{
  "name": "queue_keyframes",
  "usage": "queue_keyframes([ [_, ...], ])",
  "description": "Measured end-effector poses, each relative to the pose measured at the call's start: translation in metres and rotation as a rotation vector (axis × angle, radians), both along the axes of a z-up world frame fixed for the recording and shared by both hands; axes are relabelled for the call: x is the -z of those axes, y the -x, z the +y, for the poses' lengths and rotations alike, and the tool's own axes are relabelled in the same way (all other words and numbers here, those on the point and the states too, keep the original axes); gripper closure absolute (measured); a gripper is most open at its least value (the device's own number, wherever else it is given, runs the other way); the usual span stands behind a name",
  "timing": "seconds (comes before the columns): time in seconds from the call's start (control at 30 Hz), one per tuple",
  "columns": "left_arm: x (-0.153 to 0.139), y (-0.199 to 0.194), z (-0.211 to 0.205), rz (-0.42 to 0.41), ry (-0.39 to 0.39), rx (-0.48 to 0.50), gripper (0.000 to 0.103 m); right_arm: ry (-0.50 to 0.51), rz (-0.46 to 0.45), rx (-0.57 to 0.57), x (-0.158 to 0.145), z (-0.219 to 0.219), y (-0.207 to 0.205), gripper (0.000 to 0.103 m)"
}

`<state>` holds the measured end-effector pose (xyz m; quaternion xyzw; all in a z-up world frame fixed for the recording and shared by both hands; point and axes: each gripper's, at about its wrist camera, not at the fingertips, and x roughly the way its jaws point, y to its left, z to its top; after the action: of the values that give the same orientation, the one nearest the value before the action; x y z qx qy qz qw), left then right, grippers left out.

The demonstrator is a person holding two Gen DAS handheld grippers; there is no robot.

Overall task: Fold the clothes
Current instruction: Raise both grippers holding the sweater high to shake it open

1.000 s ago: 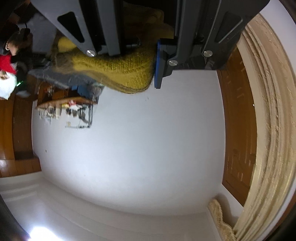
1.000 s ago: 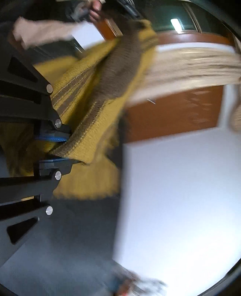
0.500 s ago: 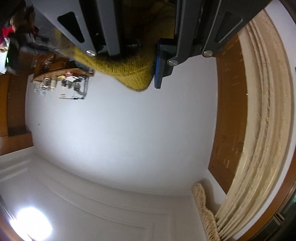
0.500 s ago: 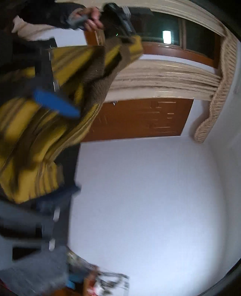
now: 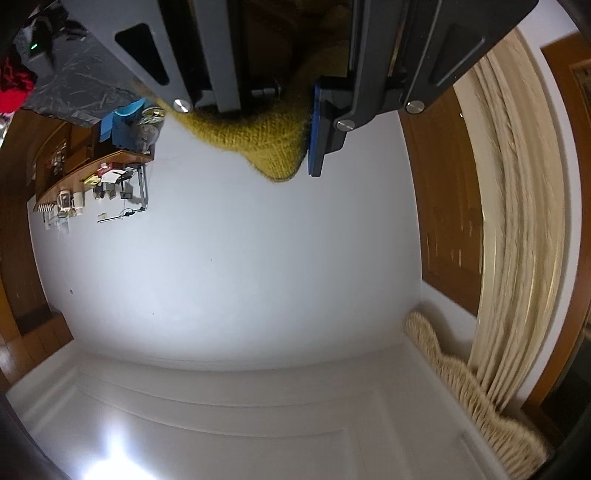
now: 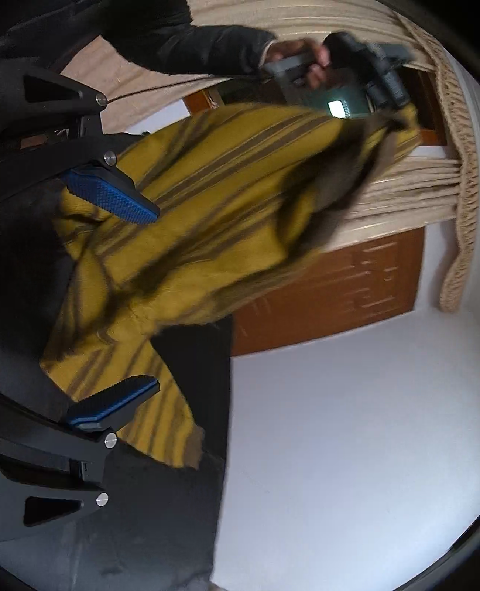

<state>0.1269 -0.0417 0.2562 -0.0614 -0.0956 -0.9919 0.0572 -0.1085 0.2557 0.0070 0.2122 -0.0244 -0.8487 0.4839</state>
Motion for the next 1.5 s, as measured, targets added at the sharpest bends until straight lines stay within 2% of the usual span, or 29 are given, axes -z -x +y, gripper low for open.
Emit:
queue_keyframes([
  [0.13, -0.006, -0.012, 0.011, 0.024, 0.026, 0.007, 0.091, -0.052, -0.04, -0.035, 0.017, -0.038, 0.025, 0.017],
  [0.2, -0.006, -0.018, 0.012, 0.026, 0.028, 0.003, 0.091, -0.07, -0.071, 0.0, 0.027, -0.051, 0.037, 0.019],
  [0.23, -0.006, -0.02, 0.012, 0.024, 0.03, -0.005, 0.091, -0.068, -0.093, 0.019, 0.029, -0.054, 0.041, 0.047],
  [0.27, -0.005, -0.022, 0.009, 0.021, 0.029, -0.017, 0.091, -0.055, -0.119, 0.035, 0.03, -0.055, 0.047, 0.085],
  [0.3, -0.004, -0.024, 0.006, 0.018, 0.026, -0.031, 0.091, -0.026, -0.133, 0.082, 0.026, -0.049, 0.051, 0.085],
  [0.37, -0.003, -0.027, -0.005, 0.017, 0.016, -0.041, 0.091, 0.027, -0.066, 0.197, 0.007, -0.026, 0.05, 0.086],
  [0.53, 0.011, -0.04, -0.047, 0.011, -0.095, -0.062, 0.091, 0.149, 0.204, 0.53, -0.065, 0.05, 0.018, 0.086],
  [0.6, 0.02, -0.044, -0.057, 0.006, -0.123, -0.051, 0.091, 0.213, 0.343, 0.648, -0.1, 0.08, -0.008, 0.086],
  [0.73, 0.04, -0.051, -0.064, -0.005, -0.161, -0.03, 0.091, 0.233, 0.642, 0.818, -0.152, 0.088, -0.063, 0.086],
  [0.83, 0.052, -0.056, -0.07, -0.011, -0.214, -0.003, 0.091, 0.268, 0.808, 0.882, -0.179, 0.085, -0.103, 0.086],
  [0.9, 0.055, -0.061, -0.075, 0.003, -0.247, 0.012, 0.091, 0.28, 0.87, 0.902, -0.194, 0.086, -0.123, 0.086],
  [0.97, 0.057, -0.067, -0.079, 0.029, -0.277, 0.022, 0.091, 0.272, 0.918, 0.919, -0.201, 0.085, -0.142, 0.086],
  [1.17, 0.048, -0.093, -0.075, 0.192, -0.301, -0.033, 0.088, 0.2, 1.086, 0.992, -0.191, 0.074, -0.191, 0.086],
  [1.27, 0.042, -0.102, -0.074, 0.241, -0.308, -0.023, 0.088, 0.155, 1.154, 1.017, -0.185, 0.074, -0.221, 0.086],
  [1.33, 0.04, -0.103, -0.071, 0.247, -0.299, -0.002, 0.087, 0.147, 1.155, 1.025, -0.183, 0.081, -0.234, 0.086],
  [1.5, 0.062, -0.046, -0.065, 0.101, -0.271, -0.009, 0.087, 0.124, 1.122, 1.063, -0.171, 0.099, -0.243, 0.086],
])
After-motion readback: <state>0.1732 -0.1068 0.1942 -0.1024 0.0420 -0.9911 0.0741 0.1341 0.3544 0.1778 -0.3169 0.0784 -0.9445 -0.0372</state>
